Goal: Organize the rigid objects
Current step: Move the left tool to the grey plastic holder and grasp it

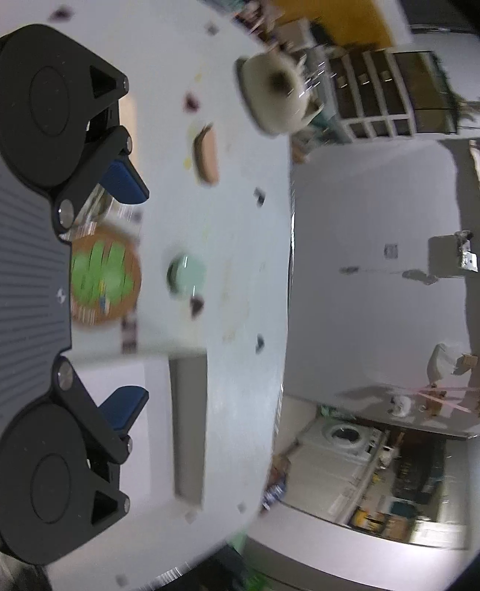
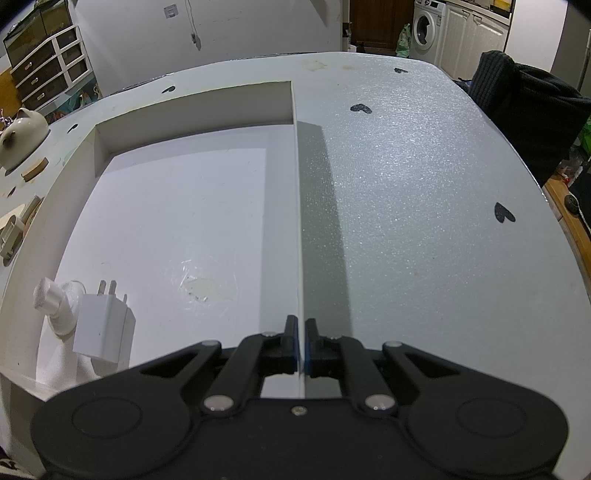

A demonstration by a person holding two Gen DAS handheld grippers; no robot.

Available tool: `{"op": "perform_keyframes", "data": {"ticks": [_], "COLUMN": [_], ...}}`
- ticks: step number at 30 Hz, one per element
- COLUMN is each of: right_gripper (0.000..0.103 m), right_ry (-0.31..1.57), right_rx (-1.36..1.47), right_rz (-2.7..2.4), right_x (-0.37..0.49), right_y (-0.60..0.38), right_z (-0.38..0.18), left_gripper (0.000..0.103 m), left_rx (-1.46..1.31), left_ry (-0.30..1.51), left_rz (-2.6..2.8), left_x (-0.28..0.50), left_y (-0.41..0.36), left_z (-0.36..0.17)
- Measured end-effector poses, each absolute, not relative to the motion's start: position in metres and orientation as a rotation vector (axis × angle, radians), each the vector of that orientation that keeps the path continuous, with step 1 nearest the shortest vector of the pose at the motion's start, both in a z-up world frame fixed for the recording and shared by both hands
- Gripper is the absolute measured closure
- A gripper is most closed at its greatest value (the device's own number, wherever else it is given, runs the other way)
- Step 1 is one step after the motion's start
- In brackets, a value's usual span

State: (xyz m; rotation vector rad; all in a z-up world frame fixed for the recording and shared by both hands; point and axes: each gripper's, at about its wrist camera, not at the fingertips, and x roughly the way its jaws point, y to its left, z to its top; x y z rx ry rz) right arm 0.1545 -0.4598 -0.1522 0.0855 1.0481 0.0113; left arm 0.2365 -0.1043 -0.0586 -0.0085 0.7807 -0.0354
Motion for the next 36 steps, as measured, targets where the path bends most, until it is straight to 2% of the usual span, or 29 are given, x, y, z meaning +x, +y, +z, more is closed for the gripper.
{"op": "perform_keyframes", "data": {"ticks": [9,14,19,24,27,36], "right_gripper": [0.098,0.098,0.098,0.098,0.098,0.098], "right_ry": [1.045,1.042,1.041,1.041,1.041,1.04], "right_rx": [0.099,0.105,0.109,0.11,0.108,0.109], "right_rz": [0.012,0.011,0.01,0.01,0.01,0.011], "right_x": [0.154,0.153,0.153,0.153,0.153,0.153], "right_y": [-0.461,-0.462,-0.462,-0.463,-0.463,-0.463], "right_z": [-0.153,-0.154,-0.154,-0.154,-0.154,-0.154], "left_gripper": [0.001,0.017,0.039,0.041,0.05,0.053], "left_rx": [0.199,0.208,0.172,0.149,0.114,-0.035], "left_ry": [0.9,0.981,1.024,1.028,1.038,1.045], "left_rz": [-0.075,-0.091,-0.089,-0.089,-0.098,-0.041], "left_x": [0.255,0.26,0.265,0.27,0.274,0.272], "left_y": [-0.062,-0.044,-0.033,-0.032,-0.031,-0.021], "left_z": [-0.108,-0.134,-0.146,-0.151,-0.151,-0.148]}}
